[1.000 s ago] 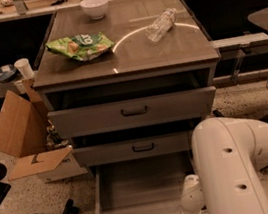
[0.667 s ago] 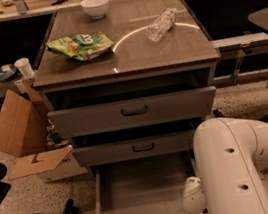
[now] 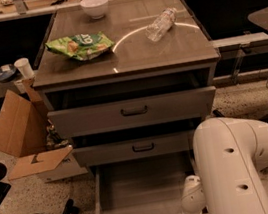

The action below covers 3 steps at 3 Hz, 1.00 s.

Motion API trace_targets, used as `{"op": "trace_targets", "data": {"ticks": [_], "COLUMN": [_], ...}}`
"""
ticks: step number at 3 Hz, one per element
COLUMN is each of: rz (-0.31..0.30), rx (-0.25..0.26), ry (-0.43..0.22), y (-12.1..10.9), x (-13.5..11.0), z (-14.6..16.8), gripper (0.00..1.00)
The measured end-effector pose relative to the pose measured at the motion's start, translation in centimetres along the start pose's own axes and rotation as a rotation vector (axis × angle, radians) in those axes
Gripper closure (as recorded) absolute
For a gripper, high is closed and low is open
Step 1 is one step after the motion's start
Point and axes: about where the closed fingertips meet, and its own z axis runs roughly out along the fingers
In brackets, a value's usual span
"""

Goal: Open bottom drawer

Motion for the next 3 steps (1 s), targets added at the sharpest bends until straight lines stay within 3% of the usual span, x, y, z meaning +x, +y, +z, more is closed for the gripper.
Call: {"op": "trace_targets", "data": {"ticks": [2, 3], "rz": [0.000, 0.008], "rx": [0.000, -0.011], "ry": [0.000, 0.009], "y": [0.00, 0.51], "x": [0.00, 0.41], "z": [0.00, 0.13], "gripper": [0.01, 0.02]}}
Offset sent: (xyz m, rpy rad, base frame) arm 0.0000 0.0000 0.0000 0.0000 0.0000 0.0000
